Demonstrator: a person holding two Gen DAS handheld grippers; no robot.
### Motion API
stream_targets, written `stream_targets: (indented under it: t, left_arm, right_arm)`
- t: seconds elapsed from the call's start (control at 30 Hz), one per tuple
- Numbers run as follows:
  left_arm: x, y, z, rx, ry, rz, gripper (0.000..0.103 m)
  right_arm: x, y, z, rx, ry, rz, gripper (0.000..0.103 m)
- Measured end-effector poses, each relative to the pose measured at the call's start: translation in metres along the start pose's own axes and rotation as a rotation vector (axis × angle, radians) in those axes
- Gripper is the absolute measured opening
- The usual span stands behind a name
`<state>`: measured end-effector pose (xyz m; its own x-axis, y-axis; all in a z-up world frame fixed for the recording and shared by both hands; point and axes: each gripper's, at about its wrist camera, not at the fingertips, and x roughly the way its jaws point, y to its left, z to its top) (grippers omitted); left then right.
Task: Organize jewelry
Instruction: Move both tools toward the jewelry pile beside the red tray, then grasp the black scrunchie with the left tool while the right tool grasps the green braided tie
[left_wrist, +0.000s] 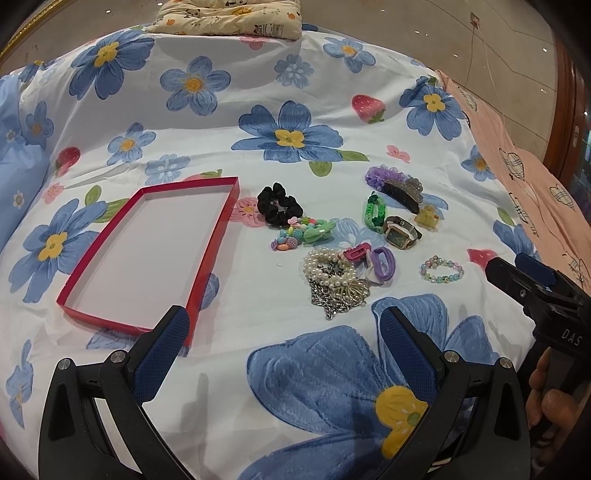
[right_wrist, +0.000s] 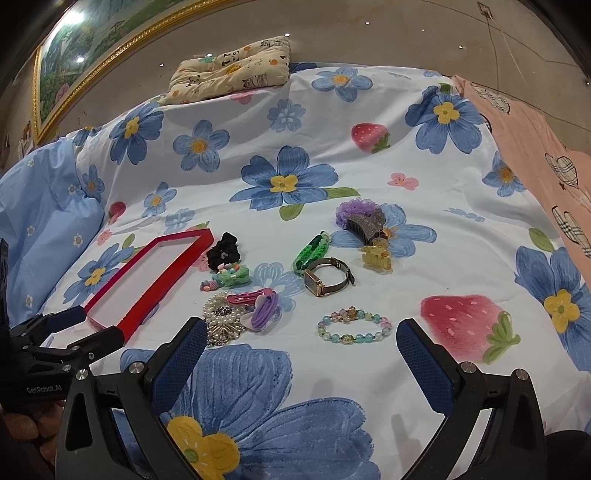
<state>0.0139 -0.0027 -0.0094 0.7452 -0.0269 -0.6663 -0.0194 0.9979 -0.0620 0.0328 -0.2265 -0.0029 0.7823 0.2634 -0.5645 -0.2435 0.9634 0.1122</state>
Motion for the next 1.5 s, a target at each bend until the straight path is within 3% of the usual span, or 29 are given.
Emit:
stream_targets:
  t: [0.4, 0.87, 1.17, 1.4, 1.5]
  left_arm:
    - [0.015, 0.009, 0.008, -0.003, 0.017, -0.013, 0.103]
    - [0.061, 0.027, 0.063, -0.023, 0.073, -0.028, 0.101]
    - [0.115, 0.027, 0.104, -0.015, 0.145, -0.077, 0.095]
    - [0.167, 0.025, 0.123, -0.014, 0.234, -0.099, 0.088]
    - [0.188, 0.023, 0.126, -0.012, 0.262, -0.099, 0.085]
  right_arm:
    - [0.013, -0.009, 0.010, 0.025, 0.046, 0.003, 0.103]
    - [0.051, -0.013, 0.051, 0.089, 0.063, 0.099, 0.101]
    - [0.108, -0.017, 0.080, 0.094, 0.138, 0.147, 0.092]
    - [0.162, -0.022, 0.092, 0.082, 0.234, 0.117, 0.077]
    - [0.186, -0.027, 0.091, 0.074, 0.286, 0.086, 0.064]
